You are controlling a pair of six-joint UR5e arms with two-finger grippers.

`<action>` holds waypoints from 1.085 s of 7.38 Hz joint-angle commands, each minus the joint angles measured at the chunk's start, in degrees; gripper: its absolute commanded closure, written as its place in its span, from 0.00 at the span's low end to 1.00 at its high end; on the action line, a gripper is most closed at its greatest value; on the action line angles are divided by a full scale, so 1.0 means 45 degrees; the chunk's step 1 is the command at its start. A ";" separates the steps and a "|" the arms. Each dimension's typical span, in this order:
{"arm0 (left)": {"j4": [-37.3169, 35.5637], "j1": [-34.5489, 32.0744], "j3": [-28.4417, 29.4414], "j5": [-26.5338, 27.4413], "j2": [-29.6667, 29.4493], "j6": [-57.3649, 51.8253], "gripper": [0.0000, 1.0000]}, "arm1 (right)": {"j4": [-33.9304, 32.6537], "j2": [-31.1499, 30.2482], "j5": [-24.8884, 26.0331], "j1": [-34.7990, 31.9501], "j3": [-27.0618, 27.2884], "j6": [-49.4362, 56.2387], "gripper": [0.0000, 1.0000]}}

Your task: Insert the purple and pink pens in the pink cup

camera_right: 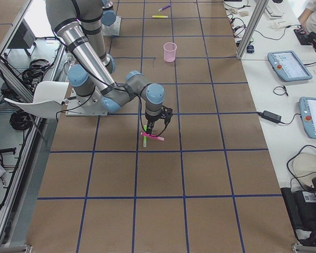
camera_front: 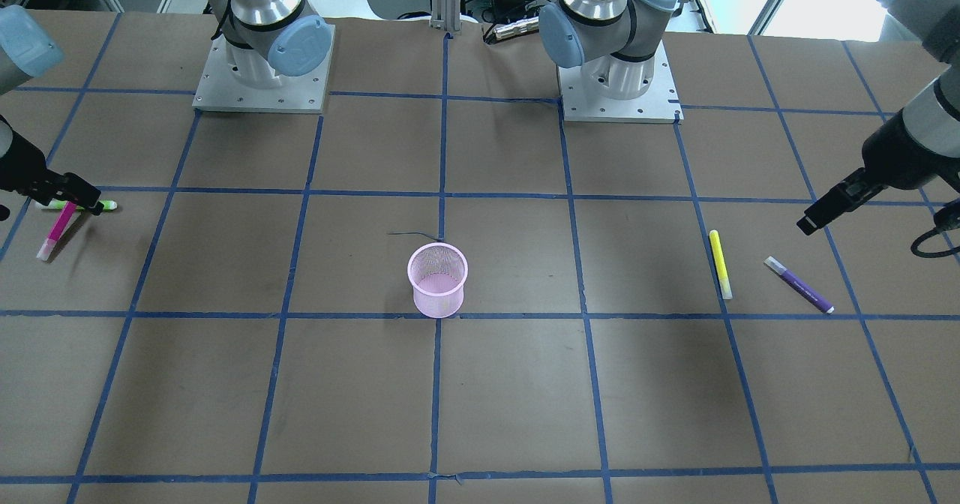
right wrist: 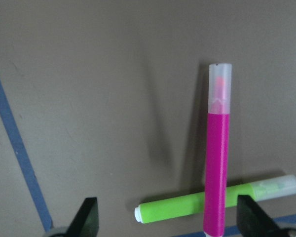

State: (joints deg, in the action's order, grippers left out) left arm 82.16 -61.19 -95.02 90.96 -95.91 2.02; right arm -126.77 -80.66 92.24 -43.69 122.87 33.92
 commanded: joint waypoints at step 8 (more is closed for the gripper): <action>-0.3411 0.2365 -0.0682 -0.0018 -0.3195 -0.0155 0.00 | -0.0031 0.0639 0.1728 0.0079 -0.0040 0.0079 0.50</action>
State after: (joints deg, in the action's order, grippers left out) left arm 69.13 -52.05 -97.56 90.95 -108.33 1.77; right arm -126.98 -78.07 99.94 -43.33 122.70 34.27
